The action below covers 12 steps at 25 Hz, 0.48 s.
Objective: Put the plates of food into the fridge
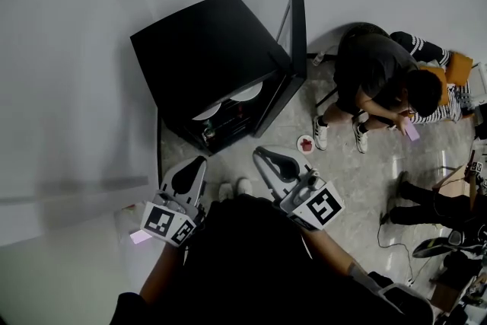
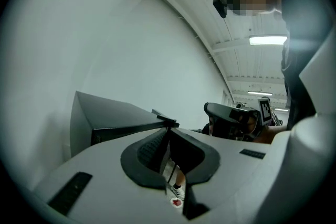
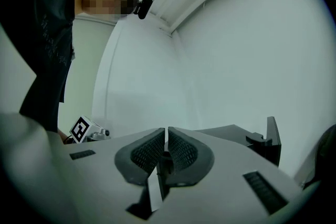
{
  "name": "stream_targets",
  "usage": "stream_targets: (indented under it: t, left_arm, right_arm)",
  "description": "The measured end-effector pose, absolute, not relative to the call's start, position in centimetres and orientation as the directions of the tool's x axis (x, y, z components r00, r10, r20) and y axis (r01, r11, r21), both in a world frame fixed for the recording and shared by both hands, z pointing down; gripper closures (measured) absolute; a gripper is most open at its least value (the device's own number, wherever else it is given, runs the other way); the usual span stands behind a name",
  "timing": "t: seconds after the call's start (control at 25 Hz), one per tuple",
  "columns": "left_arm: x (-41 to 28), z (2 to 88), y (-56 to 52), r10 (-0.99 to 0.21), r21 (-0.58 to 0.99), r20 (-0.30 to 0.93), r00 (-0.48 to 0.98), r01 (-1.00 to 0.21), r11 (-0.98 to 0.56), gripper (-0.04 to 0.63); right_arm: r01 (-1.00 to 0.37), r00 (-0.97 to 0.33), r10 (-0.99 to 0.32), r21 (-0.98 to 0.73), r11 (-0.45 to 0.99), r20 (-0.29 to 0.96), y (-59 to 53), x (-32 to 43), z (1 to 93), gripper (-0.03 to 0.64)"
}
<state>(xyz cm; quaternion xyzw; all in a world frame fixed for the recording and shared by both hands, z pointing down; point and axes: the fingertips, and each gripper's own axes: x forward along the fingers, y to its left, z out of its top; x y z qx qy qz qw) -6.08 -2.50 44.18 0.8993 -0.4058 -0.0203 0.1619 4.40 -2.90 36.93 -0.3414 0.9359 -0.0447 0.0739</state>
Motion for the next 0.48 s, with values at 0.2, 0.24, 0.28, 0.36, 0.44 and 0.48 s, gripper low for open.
stream_targets:
  t: [0.2,0.24,0.28,0.36,0.44,0.48]
  left_arm:
    - [-5.6,43.6,-2.0,-0.724,0.217,0.096,0.683,-0.725,-0.654,0.571]
    - [-5.4,43.4,-1.9,-0.721,0.218,0.097,0.686,-0.722,-0.657,0.571]
    - [-5.3,43.0,-1.8,-0.719,0.219,0.094,0.688,-0.719,-0.659,0.571]
    - [-5.0,42.3,-1.8,-0.721,0.214,0.083,0.688,-0.719,-0.661,0.571]
    - [-4.8,41.8,-1.8,-0.727,0.202,0.069,0.684,-0.723,-0.661,0.571]
    - [-4.6,41.5,-1.8,-0.729,0.196,0.061,0.681,-0.725,-0.661,0.571]
  right_arm:
    - [-0.637,-0.746,-0.662,-0.211,0.741,-0.073,-2.6,4.6,38.0,0.583]
    - [-0.636,-0.745,-0.663,-0.220,0.740,-0.074,-2.5,4.7,37.9,0.583]
    - [-0.635,-0.746,-0.662,-0.220,0.741,-0.074,-2.4,4.7,37.8,0.583]
    - [-0.636,-0.747,-0.661,-0.211,0.742,-0.070,-2.1,4.6,37.8,0.583]
    - [-0.636,-0.750,-0.658,-0.204,0.744,-0.063,-1.9,4.4,38.0,0.583]
    - [-0.635,-0.752,-0.656,-0.202,0.746,-0.060,-1.8,4.3,38.1,0.583]
